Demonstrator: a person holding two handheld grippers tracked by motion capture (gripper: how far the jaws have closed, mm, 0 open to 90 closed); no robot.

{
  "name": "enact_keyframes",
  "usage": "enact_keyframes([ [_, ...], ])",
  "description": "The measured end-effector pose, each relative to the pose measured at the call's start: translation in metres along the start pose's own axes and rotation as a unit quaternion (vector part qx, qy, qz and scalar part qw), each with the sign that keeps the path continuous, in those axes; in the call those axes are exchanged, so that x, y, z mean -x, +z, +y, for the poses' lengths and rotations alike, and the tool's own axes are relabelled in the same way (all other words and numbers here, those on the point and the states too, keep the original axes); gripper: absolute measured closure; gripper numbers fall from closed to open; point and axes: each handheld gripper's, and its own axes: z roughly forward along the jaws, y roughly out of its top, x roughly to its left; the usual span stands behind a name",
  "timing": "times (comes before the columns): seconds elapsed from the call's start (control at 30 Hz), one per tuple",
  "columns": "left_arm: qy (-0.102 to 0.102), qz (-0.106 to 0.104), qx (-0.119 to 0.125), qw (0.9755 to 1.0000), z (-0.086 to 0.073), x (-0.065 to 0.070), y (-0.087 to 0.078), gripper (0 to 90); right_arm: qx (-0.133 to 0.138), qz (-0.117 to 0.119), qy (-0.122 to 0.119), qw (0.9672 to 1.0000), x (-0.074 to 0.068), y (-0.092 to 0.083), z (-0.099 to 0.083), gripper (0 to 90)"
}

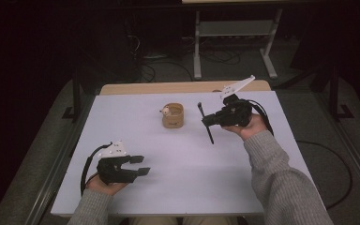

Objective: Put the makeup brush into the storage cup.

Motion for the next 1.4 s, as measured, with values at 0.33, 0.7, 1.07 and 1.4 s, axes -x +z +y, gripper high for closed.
enact_keyframes([
  [0.33,-0.005,0.003,0.006,1.0,-0.004,-0.004,-0.004,45.5,-0.001,-0.005,-0.002,1.0,0.013,0.002,0.021,83.6],
  [0.7,-0.011,0.005,0.012,0.9999,-0.005,-0.007,-0.008,44.6,0.001,-0.013,0.002,0.9999,0.028,0.006,0.041,83.6],
  [1.07,-0.014,0.008,0.014,0.9998,-0.007,-0.009,-0.01,44.3,0.005,-0.014,-0.002,0.9999,0.038,0.019,0.063,83.6],
  [1.4,-0.014,0.007,0.017,0.9997,-0.007,-0.008,-0.011,44.1,0.015,-0.021,-0.004,0.9996,0.045,0.022,0.084,83.6],
])
